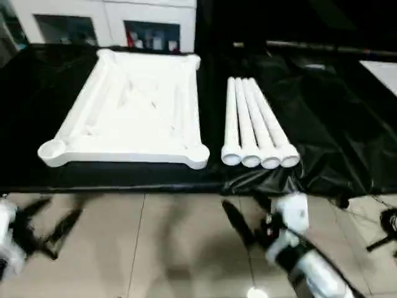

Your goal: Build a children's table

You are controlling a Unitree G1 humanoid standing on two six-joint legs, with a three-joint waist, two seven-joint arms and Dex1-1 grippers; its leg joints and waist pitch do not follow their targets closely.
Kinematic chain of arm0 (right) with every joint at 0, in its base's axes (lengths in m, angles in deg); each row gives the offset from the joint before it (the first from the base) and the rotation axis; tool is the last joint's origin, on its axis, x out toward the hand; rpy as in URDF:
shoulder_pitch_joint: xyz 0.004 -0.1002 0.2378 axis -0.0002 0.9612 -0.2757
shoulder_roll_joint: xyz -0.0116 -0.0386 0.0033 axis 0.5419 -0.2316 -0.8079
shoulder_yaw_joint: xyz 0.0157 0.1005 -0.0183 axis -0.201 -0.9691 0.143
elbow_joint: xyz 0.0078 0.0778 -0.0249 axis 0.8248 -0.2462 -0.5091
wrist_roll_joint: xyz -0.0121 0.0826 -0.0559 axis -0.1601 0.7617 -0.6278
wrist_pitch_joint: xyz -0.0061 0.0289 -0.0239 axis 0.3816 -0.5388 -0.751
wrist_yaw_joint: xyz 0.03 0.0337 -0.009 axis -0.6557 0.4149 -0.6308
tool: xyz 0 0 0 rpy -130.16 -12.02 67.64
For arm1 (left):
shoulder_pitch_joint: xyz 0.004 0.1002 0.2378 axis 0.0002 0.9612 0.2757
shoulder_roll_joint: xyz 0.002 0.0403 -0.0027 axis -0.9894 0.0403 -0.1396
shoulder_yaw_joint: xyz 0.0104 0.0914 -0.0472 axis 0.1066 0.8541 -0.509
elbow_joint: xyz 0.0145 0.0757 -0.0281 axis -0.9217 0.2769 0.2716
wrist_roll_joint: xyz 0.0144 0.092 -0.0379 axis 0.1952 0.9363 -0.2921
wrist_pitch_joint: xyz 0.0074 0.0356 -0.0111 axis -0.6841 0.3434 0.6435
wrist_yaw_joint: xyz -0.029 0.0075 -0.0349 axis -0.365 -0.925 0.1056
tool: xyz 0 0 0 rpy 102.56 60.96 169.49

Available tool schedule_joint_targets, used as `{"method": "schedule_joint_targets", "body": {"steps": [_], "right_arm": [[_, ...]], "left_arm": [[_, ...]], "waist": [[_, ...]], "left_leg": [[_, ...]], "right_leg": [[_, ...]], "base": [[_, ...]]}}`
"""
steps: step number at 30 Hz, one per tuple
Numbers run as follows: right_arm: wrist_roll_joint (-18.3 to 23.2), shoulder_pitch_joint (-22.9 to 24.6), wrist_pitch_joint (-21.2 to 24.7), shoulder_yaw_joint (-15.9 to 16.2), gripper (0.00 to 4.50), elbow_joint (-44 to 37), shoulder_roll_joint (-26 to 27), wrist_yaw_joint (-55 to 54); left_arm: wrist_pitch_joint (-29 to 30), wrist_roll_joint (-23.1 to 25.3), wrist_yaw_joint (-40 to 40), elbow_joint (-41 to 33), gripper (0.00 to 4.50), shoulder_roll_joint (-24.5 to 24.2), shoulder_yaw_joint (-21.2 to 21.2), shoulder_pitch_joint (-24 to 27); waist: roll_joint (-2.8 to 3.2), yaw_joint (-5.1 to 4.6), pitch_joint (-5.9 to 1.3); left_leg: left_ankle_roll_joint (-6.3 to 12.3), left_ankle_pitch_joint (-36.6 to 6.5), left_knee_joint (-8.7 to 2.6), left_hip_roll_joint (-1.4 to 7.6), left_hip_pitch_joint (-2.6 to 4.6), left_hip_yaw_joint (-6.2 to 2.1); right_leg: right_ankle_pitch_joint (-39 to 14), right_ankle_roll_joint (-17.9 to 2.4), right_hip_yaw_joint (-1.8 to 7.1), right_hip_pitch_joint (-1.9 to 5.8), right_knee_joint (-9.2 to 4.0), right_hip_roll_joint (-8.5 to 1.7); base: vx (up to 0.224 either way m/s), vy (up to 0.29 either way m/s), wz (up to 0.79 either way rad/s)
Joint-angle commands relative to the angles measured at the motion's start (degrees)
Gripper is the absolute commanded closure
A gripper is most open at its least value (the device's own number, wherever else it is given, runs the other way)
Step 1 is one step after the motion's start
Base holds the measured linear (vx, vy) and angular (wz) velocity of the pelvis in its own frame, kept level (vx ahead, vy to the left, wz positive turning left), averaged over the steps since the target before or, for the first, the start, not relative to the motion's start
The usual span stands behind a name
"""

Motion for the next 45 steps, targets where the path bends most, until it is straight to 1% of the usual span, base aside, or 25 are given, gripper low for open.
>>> {"method": "schedule_joint_targets", "body": {"steps": [1,6,11,16,18,20,22,26,27,28,29,30,32,33,35,36,37,38,39,40,41,42,43,44,45], "right_arm": [[-0.48,-3.08,2.16,-0.66,0.91,-0.43,0.63,-2.68],[-7.81,-11.27,4.54,-1.56,0.91,4.63,3.78,-12.73],[-14.68,-17.39,-1.89,-0.33,0.91,15.39,7.44,-20.89],[-9.28,-22.67,2.49,-1.75,0.91,18.19,8.02,-17.74],[-9.13,-23.88,2.94,-1.89,0.91,17.23,8.21,-17.59],[-9.87,-25.46,3.8,-1.38,0.91,17.26,8.17,-17.21],[-10.88,-25.69,3.48,-0.51,0.91,17.88,8.03,-17.09],[-11.35,-25.35,2.25,0.07,0.91,19.91,8.0,-16.83],[-10.73,-25.34,1.84,0.37,0.91,21.4,8.88,-16.55],[-11.01,-25.9,1.28,0.42,0.91,22.99,9.41,-16.91],[-11.3,-26.2,0.66,0.43,0.91,24.37,10.01,-17.1],[-12.27,-26.62,0.48,0.91,0.91,25.21,10.05,-17.54],[-12.78,-27.19,0.1,1.36,0.91,25.57,10.06,-17.49],[-12.73,-27.31,-0.51,1.46,0.91,25.87,10.37,-17.32],[-13.08,-27.3,-0.67,1.61,0.91,26.01,10.41,-17.5],[-12.84,-27.28,-0.84,1.29,0.91,26.06,10.85,-17.76],[-12.71,-27.17,-1.02,1.03,0.91,26.08,11.13,-17.97],[-12.38,-27.06,-1.2,0.58,0.91,26.12,11.47,-18.12],[-12.13,-27.06,-1.15,0.18,0.91,26.3,11.72,-18.19],[-12.57,-26.79,-1.33,0.13,0.91,26.32,11.65,-18.5],[-12.88,-26.5,-1.38,0.15,0.91,26.17,11.61,-18.68],[-13.03,-26.36,-1.46,0.15,0.91,26.12,11.6,-18.73],[-13.07,-26.12,-1.44,0.15,0.91,25.93,11.59,-18.71],[-13.12,-25.71,-1.16,0.21,0.91,25.4,11.5,-18.77],[-13.19,-25.45,-0.97,0.24,0.91,25.06,11.41,-18.81]], "left_arm": [[2.24,0.55,-3.58,-1.1,0.43,1.33,1.52,-4.11],[4.02,3.56,-8.93,0.57,0.43,5.85,3.69,-13.93],[2.74,8.21,-13.02,6.79,0.43,10.29,7.58,-19.31],[7.3,14.42,-18.08,12.62,0.43,10.5,10.74,-21.84],[7.08,14.34,-18.48,12.66,0.43,11.84,11.06,-22.6],[6.78,14.8,-17.67,13.19,0.43,12.7,12.13,-24.06],[6.43,15.99,-17.46,14.15,0.43,12.7,13.18,-24.67],[6.34,18.23,-17.75,15.72,0.43,12.83,15.31,-25.65],[7.37,17.96,-17.96,14.6,0.43,12.54,14.62,-26.42],[6.86,18.01,-18.18,14.85,0.43,12.49,14.05,-27.17],[6.19,18.04,-18.28,15.16,0.43,12.74,13.48,-27.58],[6.64,18.09,-18.62,15.47,0.43,12.87,13.11,-27.98],[6.9,17.88,-18.53,15.87,0.43,13.02,12.91,-28.53],[6.29,17.38,-17.79,16.78,0.43,13.32,13.01,-28.68],[6.1,17.34,-17.53,17.22,0.43,13.4,13.08,-28.68],[6.28,17.47,-17.39,17.71,0.43,13.35,13.16,-28.79],[6.27,17.47,-17.22,18.01,0.43,13.34,13.21,-28.82],[6.28,17.5,-17.02,18.32,0.43,13.35,13.31,-28.93],[6.13,17.73,-16.8,18.69,0.43,13.24,13.53,-29.14],[5.91,17.7,-16.52,19.35,0.43,13.29,13.51,-29.36],[5.74,17.73,-16.32,19.91,0.43,13.29,13.44,-29.62],[5.64,17.76,-16.23,20.18,0.43,13.33,13.39,-29.72],[5.53,17.84,-16.13,20.39,0.43,13.34,13.4,-29.8],[5.36,17.91,-15.6,20.71,0.43,13.28,13.64,-29.92],[5.22,17.95,-15.22,20.97,0.43,13.26,13.83,-30.02]], "waist": [[1.11,-0.08,-2.06],[0.74,-0.26,-3.12],[0.55,-0.24,-3.33],[1.49,-0.34,-3.57],[0.56,-0.36,-3.69],[1.01,-0.18,-3.62],[0.92,-0.19,-3.56],[0.28,-0.43,-2.69],[0.29,-0.48,-2.51],[-1.01,0.01,-2.32],[0.08,0.26,-2.74],[1.49,0.16,-2.82],[2.12,0.02,-2.99],[3.11,-0.06,-3.18],[3.18,-0.69,-3.78],[5.86,-2.99,-4.29],[4.8,-3.67,-4.61],[4.44,-2.68,-4.48],[3.72,-2.27,-4.16],[3.72,-2.04,-4.48],[1.16,-1.52,-4.1],[-0.73,0.57,-3.2],[-0.22,1.67,-3.62],[-0.34,1.71,-4.0],[0.28,1.51,-3.96]], "left_leg": [[0.02,-9.14,-5.11,3.79,0.49,-2.19],[0.55,0.28,-3.7,2.96,-0.14,-2.08],[0.58,-0.3,-3.45,2.89,-0.03,-1.8],[0.82,-0.86,-3.12,2.9,0.14,-1.92],[1.37,0.33,-3.07,3.01,-0.07,-1.82],[1.78,0.42,-3.0,3.05,0.14,-1.74],[1.36,-2.05,-3.17,3.11,0.27,-1.7],[-0.31,-18.07,-4.39,2.9,1.69,-1.54],[0.43,-22.26,-4.4,2.39,2.74,-1.34],[3.55,-20.43,-4.67,1.45,-0.79,-2.38],[5.63,-17.2,-4.21,1.18,-0.89,-2.69],[8.42,-13.14,-3.84,0.69,-2.6,-3.91],[11.24,-8.82,-3.73,0.41,-2.73,-4.68],[12.97,-6.67,-3.81,0.32,-1.89,-5.27],[18.14,-0.09,-3.7,-0.18,0.05,-6.97],[18.47,1.06,-4.05,6.27,9.96,-10.97],[21.32,4.98,-4.07,8.49,11.05,-12.79],[26.27,13.0,-2.92,9.18,10.82,-13.11],[28.4,15.86,-3.39,8.07,9.12,-11.22],[27.86,16.94,-2.93,6.17,8.72,-9.99],[22.19,9.18,-0.92,-0.33,5.55,-5.44],[16.2,-4.27,2.96,-4.98,0.7,-3.48],[13.31,-5.89,5.16,-3.69,-0.21,-4.7],[8.86,-2.9,6.8,-2.96,-2.9,-5.87],[6.22,0.6,6.67,-2.55,-4.09,-6.15]], "right_leg": [[-2.72,-9.16,3.32,1.38,-3.88,-4.18],[8.42,-10.06,3.26,2.57,-2.57,-4.25],[5.29,-11.04,3.31,2.46,-2.63,-4.28],[6.12,-10.17,3.35,2.51,-2.44,-4.05],[8.48,-11.04,3.35,2.71,-2.28,-3.99],[8.12,-11.77,3.3,2.41,-2.29,-3.96],[4.64,-11.93,3.2,2.54,-2.48,-3.96],[-19.08,-9.45,2.68,2.97,-4.63,-3.73],[-27.79,-8.83,2.4,3.29,-5.97,-3.56],[-30.55,-7.33,1.11,5.93,-6.46,-4.8],[-37.41,-4.31,0.32,6.58,-7.72,-6.36],[-35.89,-4.24,-1.32,8.48,-8.65,-7.5],[-28.46,-5.51,-4.11,9.98,-9.25,-6.65],[-23.08,-6.62,-5.72,10.2,-9.0,-5.71],[-13.43,-8.2,-7.15,10.12,-7.46,-3.03],[-10.06,-7.92,-5.23,1.19,-0.26,-0.66],[-9.49,-5.23,-4.0,-0.8,2.13,-1.1],[-7.62,-0.49,-2.1,-3.9,5.17,-2.22],[-3.34,1.69,-0.45,-4.86,5.69,-3.18],[0.03,1.53,-0.04,-5.01,4.68,-3.3],[7.31,-1.76,1.86,-1.55,-1.35,-4.07],[-3.75,-6.87,8.29,4.47,-6.15,-8.58],[-8.74,-12.18,10.7,6.27,-6.96,-11.67],[-9.19,-18.69,10.32,8.94,-5.58,-10.47],[-2.66,-21.71,8.88,9.24,-4.78,-9.51]], "base": [[0.0,0.0,0.0],[0.0,0.0,0.0],[0.0,0.0,0.0],[0.0,0.0,0.0],[0.0,0.0,0.0],[0.0,0.0,0.0],[0.0,0.0,0.0],[0.0,0.0,0.0],[0.0,0.0,0.0],[0.0,0.0,0.0],[0.0,0.0,0.0],[0.029,0.005,0.37],[0.051,0.017,0.36],[0.107,0.032,0.63],[0.191,0.027,0.85],[0.222,-0.008,0.53],[0.187,-0.025,0.25],[0.187,-0.025,0.25],[0.135,-0.045,0.1],[0.081,-0.054,0.06],[0.081,-0.054,0.06],[0.052,-0.06,0.2],[0.096,-0.076,0.19],[0.096,-0.076,0.19],[0.112,-0.064,0.02]]}}
